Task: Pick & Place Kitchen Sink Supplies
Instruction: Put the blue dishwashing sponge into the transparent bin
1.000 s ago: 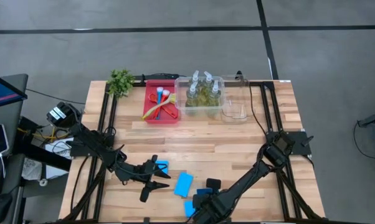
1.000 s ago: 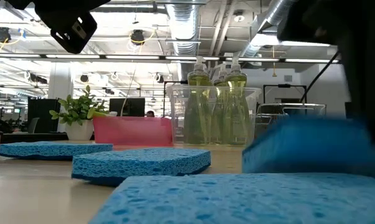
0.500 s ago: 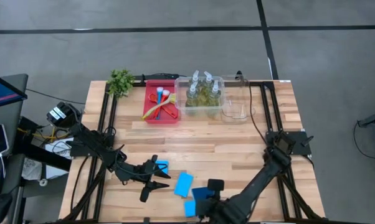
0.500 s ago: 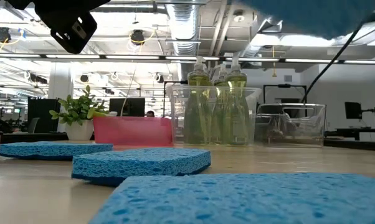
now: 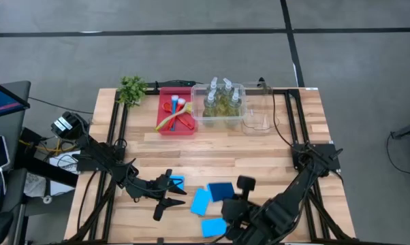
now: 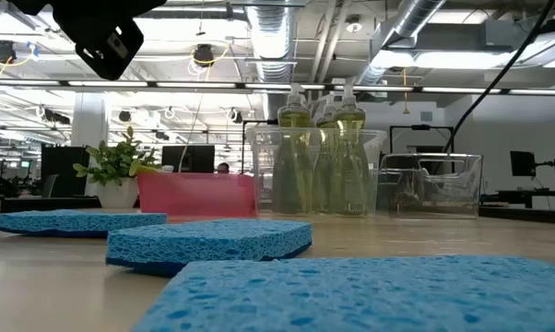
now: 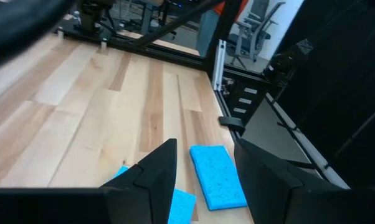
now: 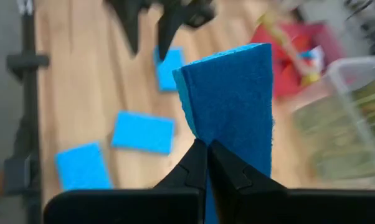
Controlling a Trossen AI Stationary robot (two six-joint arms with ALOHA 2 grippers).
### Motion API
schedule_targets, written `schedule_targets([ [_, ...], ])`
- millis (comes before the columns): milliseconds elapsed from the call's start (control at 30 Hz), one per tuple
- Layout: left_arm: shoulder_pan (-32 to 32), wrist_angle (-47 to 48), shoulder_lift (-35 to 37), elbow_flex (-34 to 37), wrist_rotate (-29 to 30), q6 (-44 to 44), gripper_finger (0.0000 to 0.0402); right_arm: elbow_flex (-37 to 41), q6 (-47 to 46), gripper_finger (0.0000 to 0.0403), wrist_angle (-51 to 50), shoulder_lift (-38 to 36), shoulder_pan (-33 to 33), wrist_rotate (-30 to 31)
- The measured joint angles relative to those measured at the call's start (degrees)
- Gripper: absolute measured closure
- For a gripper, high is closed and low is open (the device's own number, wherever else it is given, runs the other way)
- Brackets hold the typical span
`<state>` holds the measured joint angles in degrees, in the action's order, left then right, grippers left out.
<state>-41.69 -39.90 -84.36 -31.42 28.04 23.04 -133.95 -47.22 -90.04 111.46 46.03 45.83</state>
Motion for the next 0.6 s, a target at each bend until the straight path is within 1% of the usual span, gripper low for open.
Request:
schedule_targets([
  [200, 0.0, 0.0, 0.0, 0.0, 2.4, -0.01, 0.0239, 0.0, 2.98, 0.0403, 0.01, -5.45, -1.95, 6.6],
  [400, 0.19, 0.0, 0.0, 0.0, 4.61, -0.16, 0.0239, 1.31, 8.68, 0.0403, 0.03, -11.03, -6.16, 8.45],
  [500, 0.7, 0.0, 0.0, 0.0, 4.96, -0.02, 0.0239, 5.48, 9.85, 0.0403, 0.04, -14.85, -9.14, 8.41],
  [600, 1.29, 0.0, 0.0, 0.0, 4.97, 1.85, 0.0239, 12.84, 9.15, 0.0403, 0.03, -19.94, -12.48, 8.34],
])
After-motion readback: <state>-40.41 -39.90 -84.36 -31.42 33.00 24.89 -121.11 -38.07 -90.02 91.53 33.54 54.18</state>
